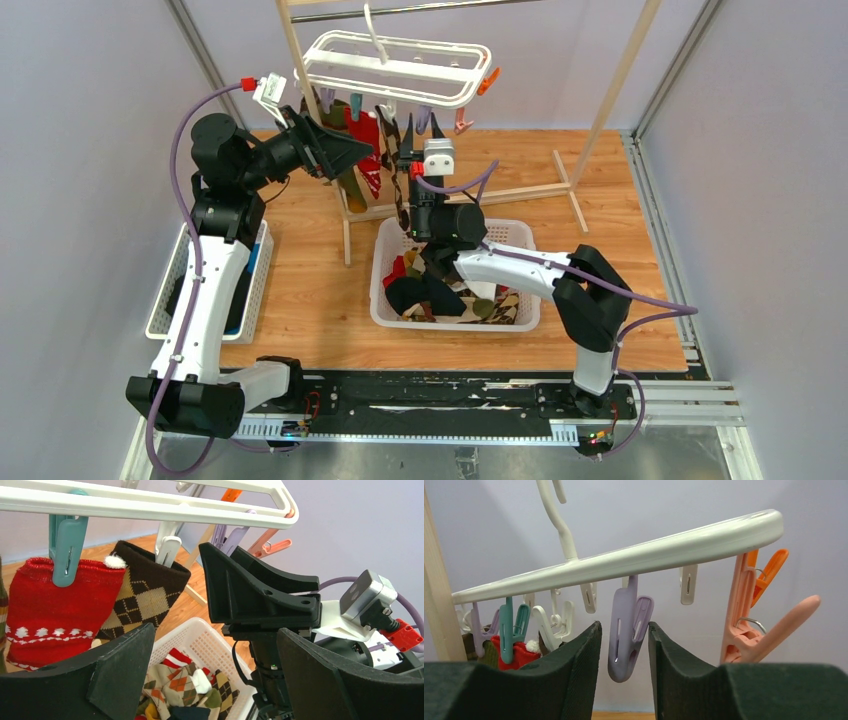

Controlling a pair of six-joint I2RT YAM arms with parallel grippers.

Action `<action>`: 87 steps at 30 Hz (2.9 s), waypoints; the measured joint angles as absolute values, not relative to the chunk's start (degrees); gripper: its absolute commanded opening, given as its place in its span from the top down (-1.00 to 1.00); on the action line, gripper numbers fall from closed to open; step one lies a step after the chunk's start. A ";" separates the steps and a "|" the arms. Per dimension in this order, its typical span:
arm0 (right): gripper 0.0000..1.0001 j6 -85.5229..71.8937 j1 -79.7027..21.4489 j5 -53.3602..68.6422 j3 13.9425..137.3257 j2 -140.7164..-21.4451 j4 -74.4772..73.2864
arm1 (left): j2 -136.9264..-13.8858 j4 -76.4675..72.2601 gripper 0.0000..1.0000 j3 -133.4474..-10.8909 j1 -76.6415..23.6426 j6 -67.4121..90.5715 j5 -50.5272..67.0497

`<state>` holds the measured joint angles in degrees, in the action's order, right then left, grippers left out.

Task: Clip the socks to the hanger
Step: Open the clamp at the hanger.

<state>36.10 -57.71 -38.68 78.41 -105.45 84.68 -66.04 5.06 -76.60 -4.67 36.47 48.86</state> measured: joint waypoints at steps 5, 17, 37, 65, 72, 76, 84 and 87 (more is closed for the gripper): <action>0.40 37.89 -57.71 -38.92 78.87 -105.86 85.14 | -66.04 5.06 -0.92 -76.60 -4.67 36.49 48.86; 1.00 37.71 -57.71 -38.68 77.58 -105.30 85.76 | -66.04 5.06 -0.99 -76.62 -4.67 36.53 48.86; 1.00 8.12 -53.17 -26.79 69.45 -93.12 69.73 | -65.93 -1.23 -0.93 -75.88 -6.42 47.40 48.84; 1.00 -1.91 -53.10 -18.26 70.87 -91.70 57.10 | -74.48 2.15 -0.70 -82.94 -12.05 41.74 46.19; 1.00 -1.91 -53.10 -17.96 70.87 -91.70 56.95 | -78.91 2.66 -0.54 -87.66 -13.02 40.42 44.49; 1.00 -1.93 -53.10 -17.80 70.87 -91.70 56.88 | -80.36 2.66 -0.45 -88.31 -13.69 40.47 43.92; 1.00 -1.87 -53.15 -17.37 71.83 -92.18 56.21 | -81.06 2.61 -0.38 -88.31 -15.51 40.42 43.33; 1.00 -1.83 -53.15 -17.34 71.83 -92.27 55.79 | -81.19 2.68 -0.33 -88.40 -15.75 40.03 43.18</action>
